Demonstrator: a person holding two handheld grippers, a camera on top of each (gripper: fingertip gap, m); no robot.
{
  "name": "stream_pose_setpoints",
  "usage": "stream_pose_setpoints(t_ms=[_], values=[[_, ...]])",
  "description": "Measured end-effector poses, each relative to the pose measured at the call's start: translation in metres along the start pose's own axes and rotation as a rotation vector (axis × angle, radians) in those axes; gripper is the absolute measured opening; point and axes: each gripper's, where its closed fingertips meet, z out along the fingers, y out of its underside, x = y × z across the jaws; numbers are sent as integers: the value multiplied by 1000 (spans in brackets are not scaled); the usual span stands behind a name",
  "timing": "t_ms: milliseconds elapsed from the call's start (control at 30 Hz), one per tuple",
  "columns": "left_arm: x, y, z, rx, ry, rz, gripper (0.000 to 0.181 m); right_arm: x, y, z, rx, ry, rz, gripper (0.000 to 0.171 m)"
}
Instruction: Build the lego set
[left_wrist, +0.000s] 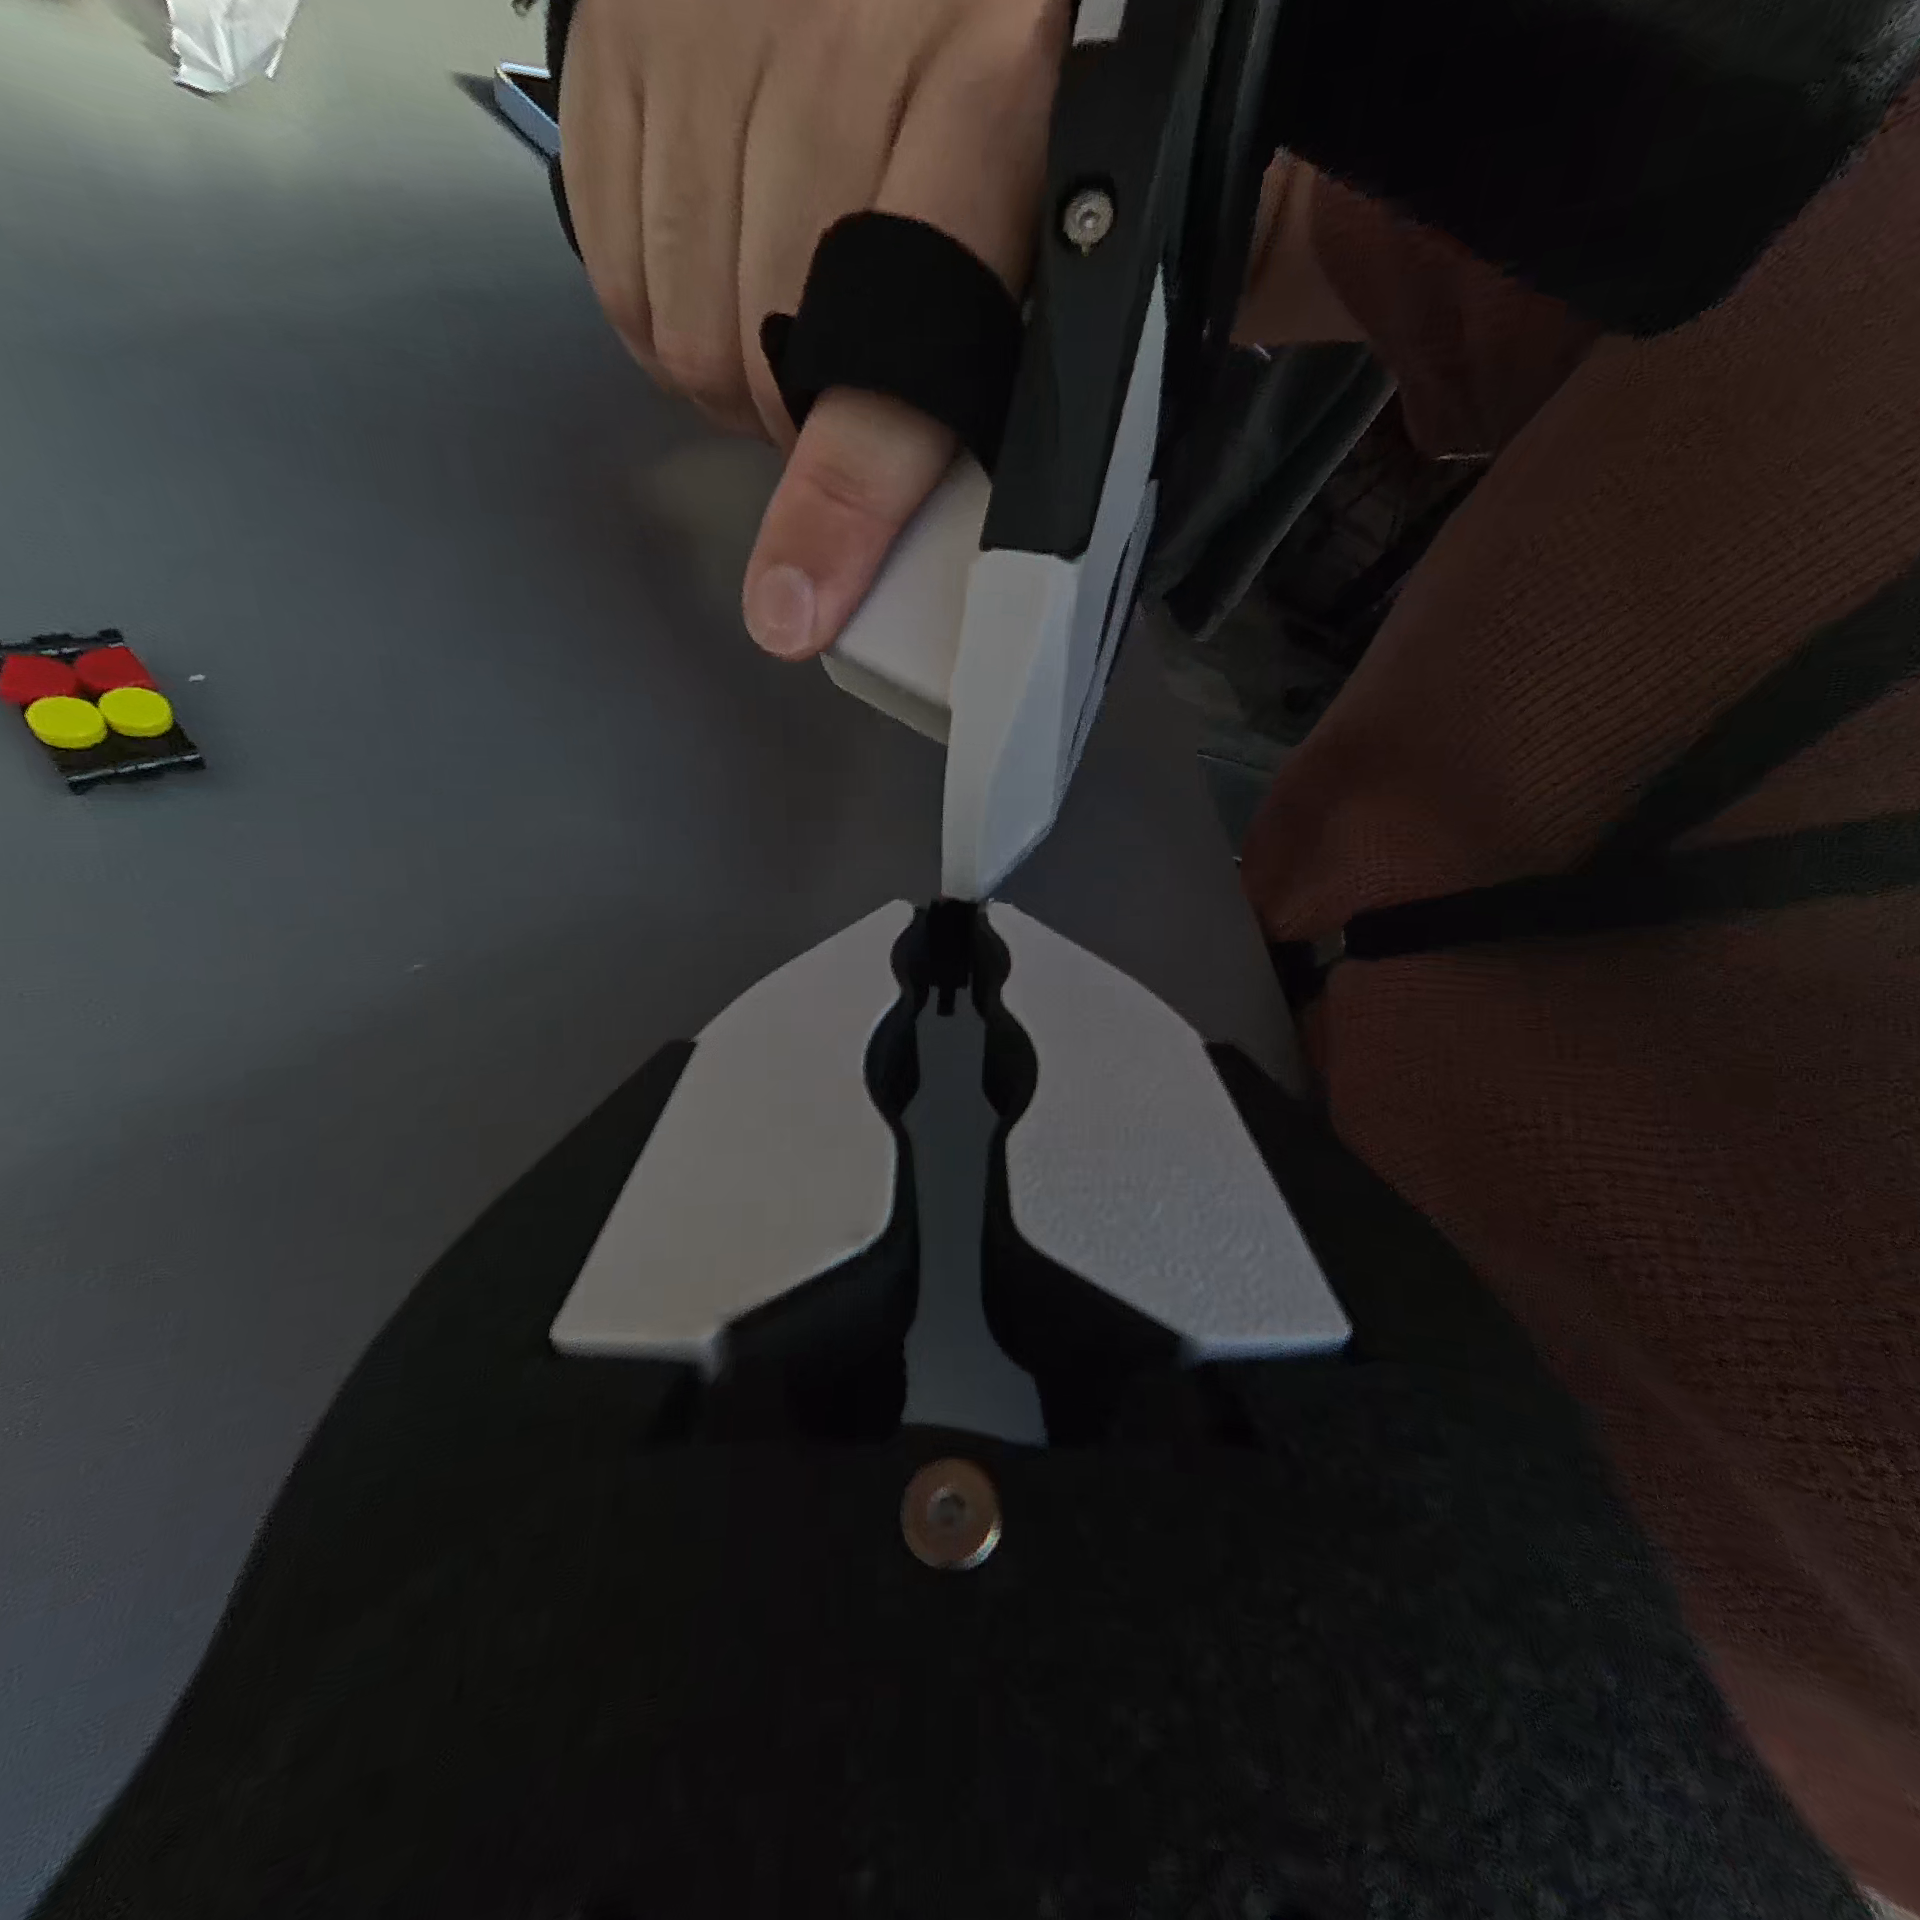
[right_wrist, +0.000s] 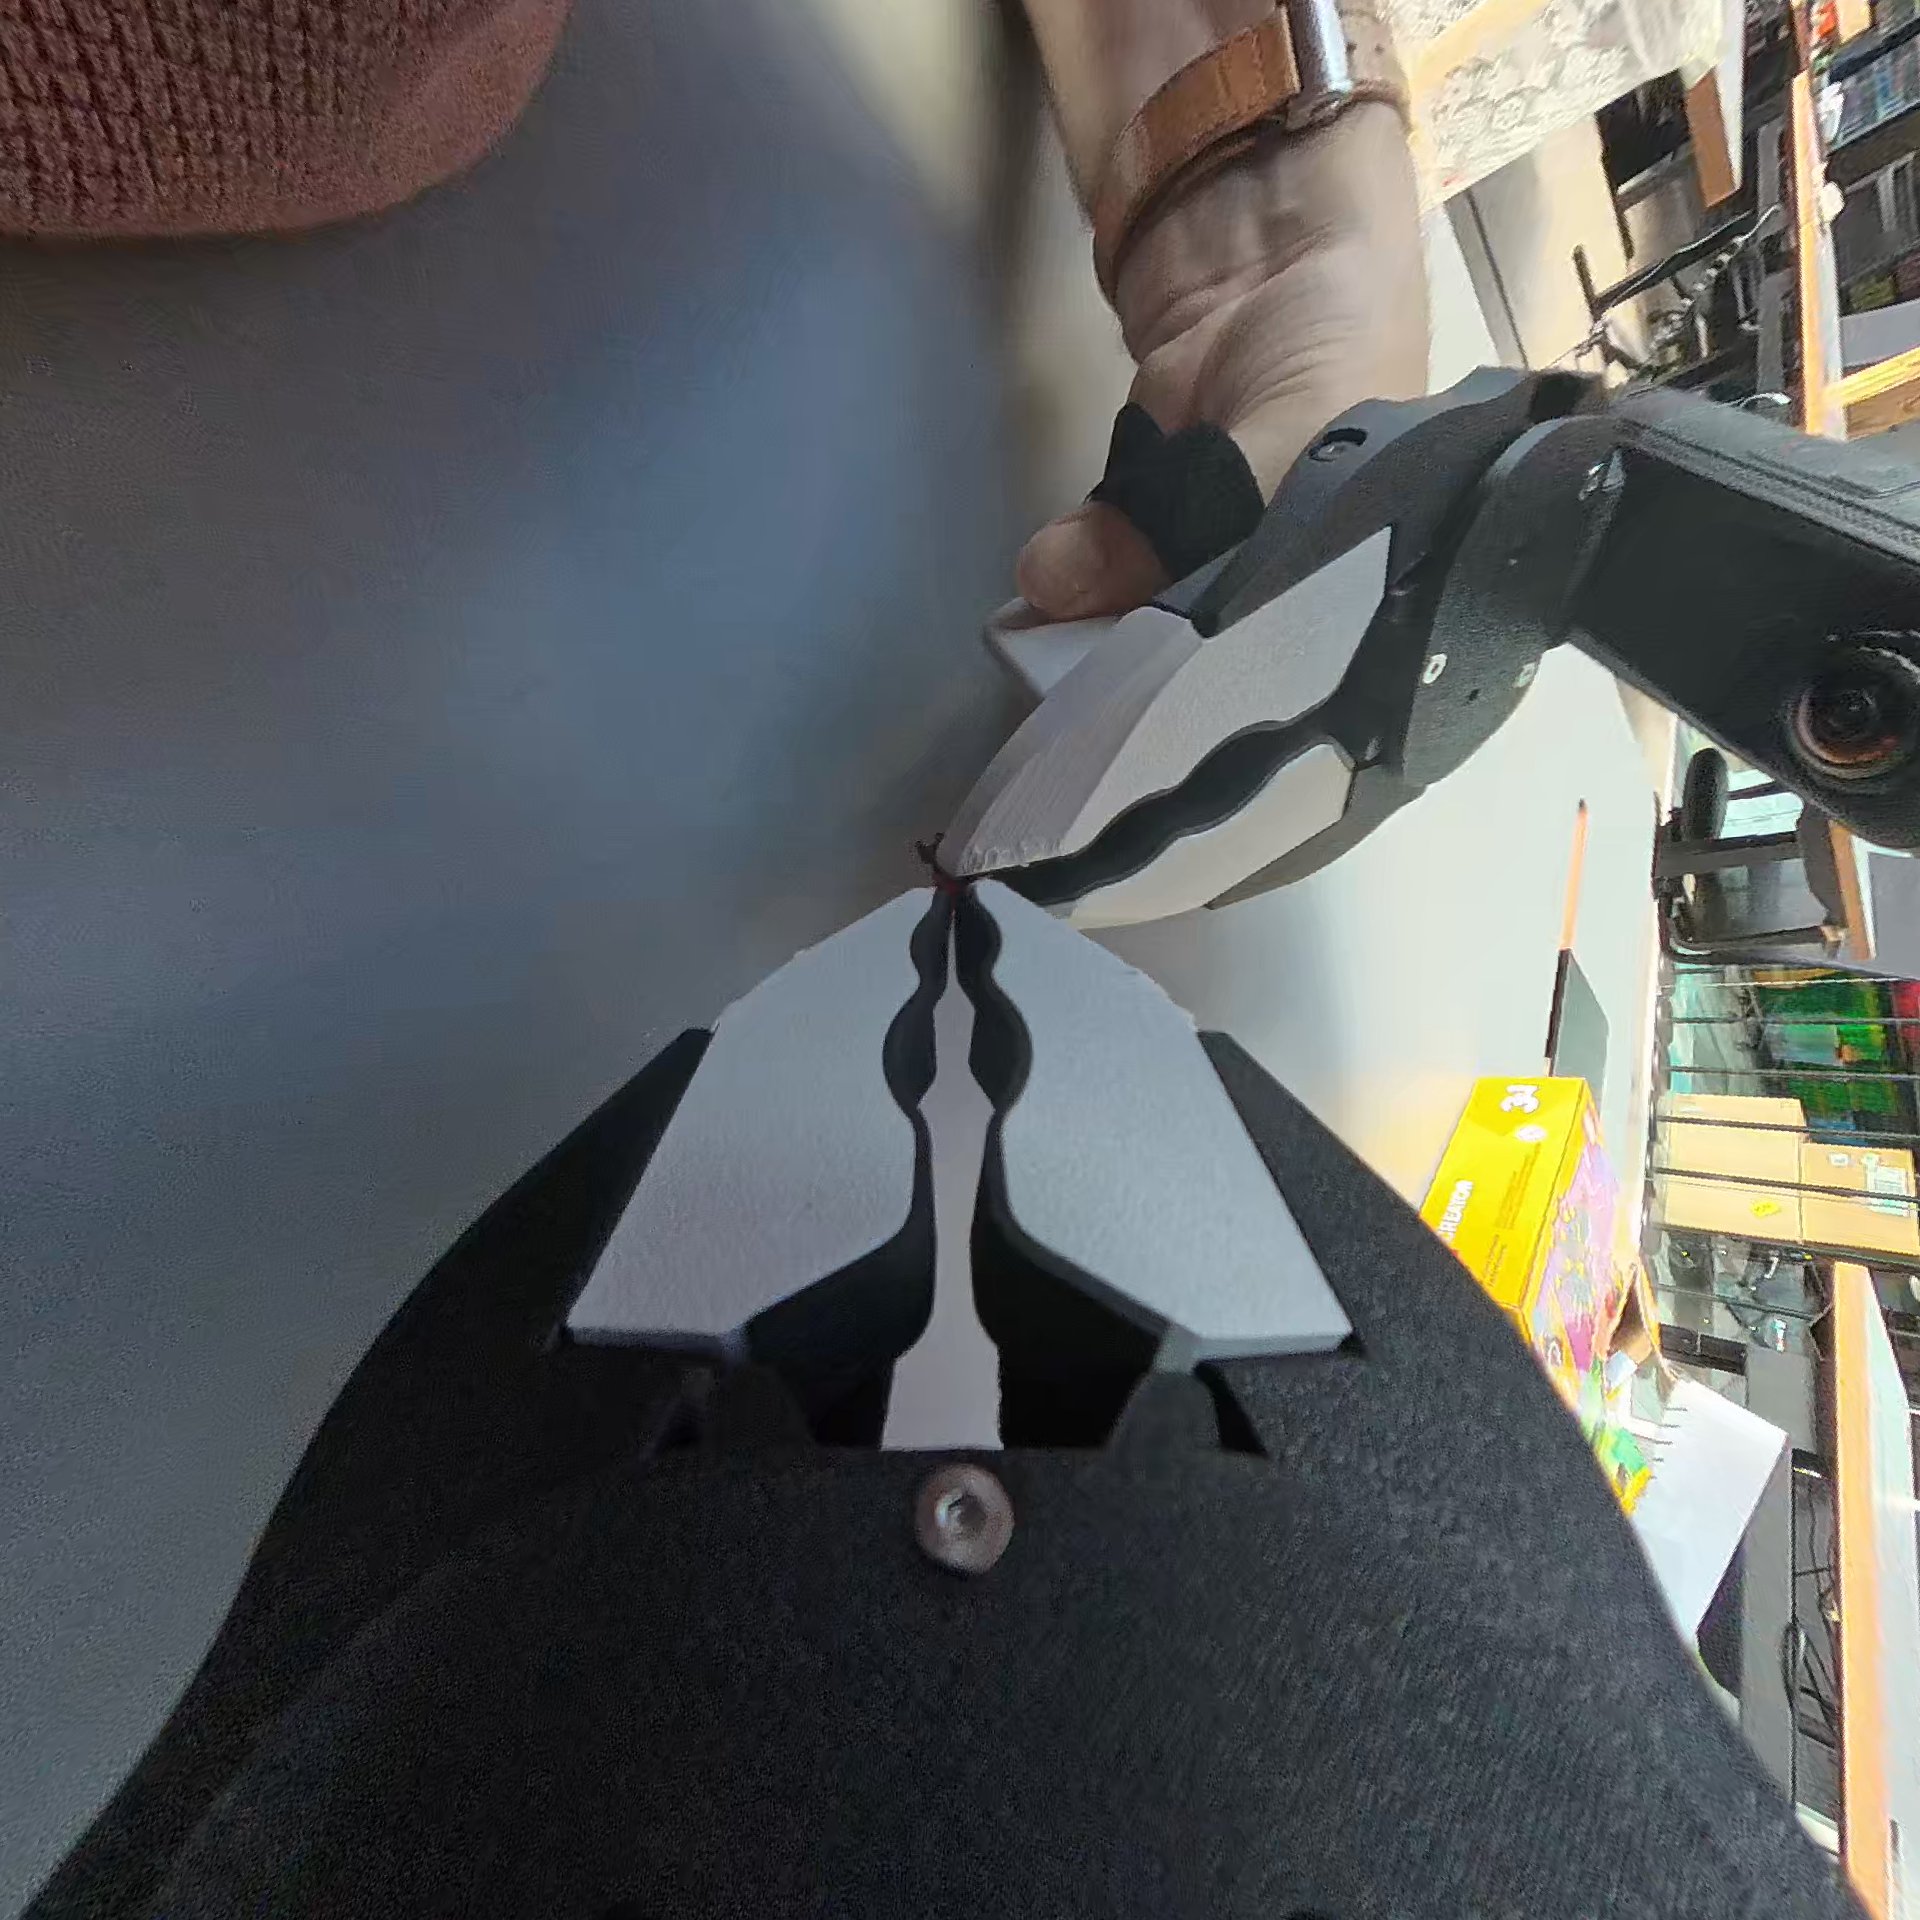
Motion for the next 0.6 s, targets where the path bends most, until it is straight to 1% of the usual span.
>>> stream_pose_setpoints(t_ms=[67, 100, 133, 167, 200, 267, 333, 433, 600], values=[[-3, -16, -8, 119, -8, -5, 7, -29, 19, 11, -118, -115, -92, 0], [-8, -14, -9, 103, -32, -11, 7, -36, 17, 16, -97, -96, -113, 0], [-11, -6, -8, 40, -62, 20, 7, -33, 17, 14, -100, -79, -97, 0], [-15, -3, -8, 12, -106, 54, 7, -28, 23, 11, -123, -79, -58, 0], [-16, -4, -8, 20, -120, 65, 7, -24, 26, 7, -116, -71, -28, 0], [-18, -2, -9, -3, -126, 83, 7, -9, 16, -2, -43, 2, 32, 0], [-18, 0, -7, -29, -139, 120, 7, 12, 6, -9, 17, 101, 43, 0], [-16, 4, -3, -62, -139, 156, 7, 10, 11, 0, -15, 87, 5, 6], [-18, 7, -2, -83, -150, 155, 7, 1, 10, 6, -15, 43, -34, 0]])
